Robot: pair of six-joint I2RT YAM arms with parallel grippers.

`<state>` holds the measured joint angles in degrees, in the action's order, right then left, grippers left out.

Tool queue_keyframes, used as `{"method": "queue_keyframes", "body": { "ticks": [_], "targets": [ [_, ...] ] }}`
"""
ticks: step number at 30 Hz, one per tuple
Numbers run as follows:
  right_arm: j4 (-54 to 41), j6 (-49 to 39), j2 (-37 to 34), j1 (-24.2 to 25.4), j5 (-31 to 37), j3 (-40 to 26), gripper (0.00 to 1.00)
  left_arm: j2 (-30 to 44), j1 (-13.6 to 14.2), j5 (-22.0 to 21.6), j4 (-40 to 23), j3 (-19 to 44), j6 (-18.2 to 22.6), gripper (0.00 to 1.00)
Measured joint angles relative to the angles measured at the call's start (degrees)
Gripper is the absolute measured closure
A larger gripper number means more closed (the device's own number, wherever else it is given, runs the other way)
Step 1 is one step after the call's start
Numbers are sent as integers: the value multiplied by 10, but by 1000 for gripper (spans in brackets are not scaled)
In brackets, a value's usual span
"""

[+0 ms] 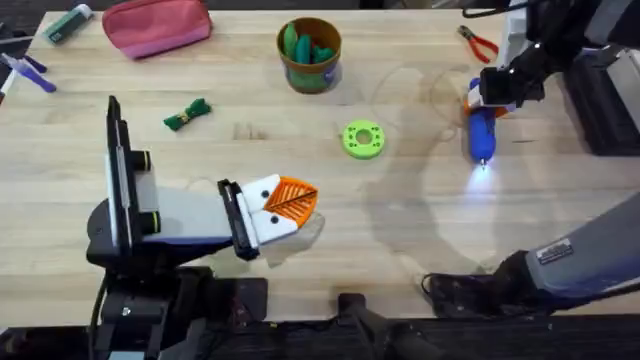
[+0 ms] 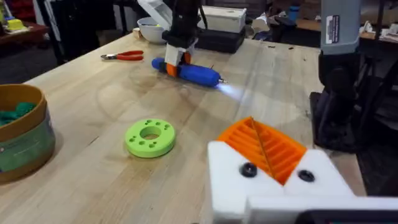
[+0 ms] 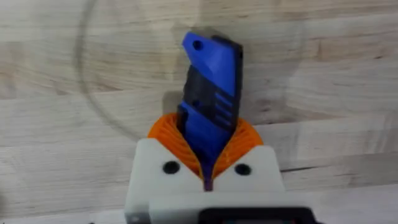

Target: Pick up the gripper from the table and insert it into the empty holder that is missing its gripper. Then pick up a screw, insert it into the mounting hole, and use the screwdriver to tighten it. Finally, clean up the table by picking up the vegetable and placing it into the bucket.

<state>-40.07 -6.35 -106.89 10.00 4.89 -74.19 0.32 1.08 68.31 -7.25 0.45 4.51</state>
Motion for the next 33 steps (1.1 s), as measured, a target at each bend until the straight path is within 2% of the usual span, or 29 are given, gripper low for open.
{"method": "queue_keyframes", "body": {
  "ticks": [13,17,24,33],
  "targets": [
    [-13,-12,1,-5,0,-15,975,0,0,0,0,0,0,980],
    [-24,-9,26,-21,0,-29,975,0,0,0,0,0,0,980],
    [-23,-9,135,-85,-8,-47,975,0,0,0,0,0,0,980],
    [7,19,270,-198,-16,-50,975,0,0,0,0,0,0,980]
  ]
}}
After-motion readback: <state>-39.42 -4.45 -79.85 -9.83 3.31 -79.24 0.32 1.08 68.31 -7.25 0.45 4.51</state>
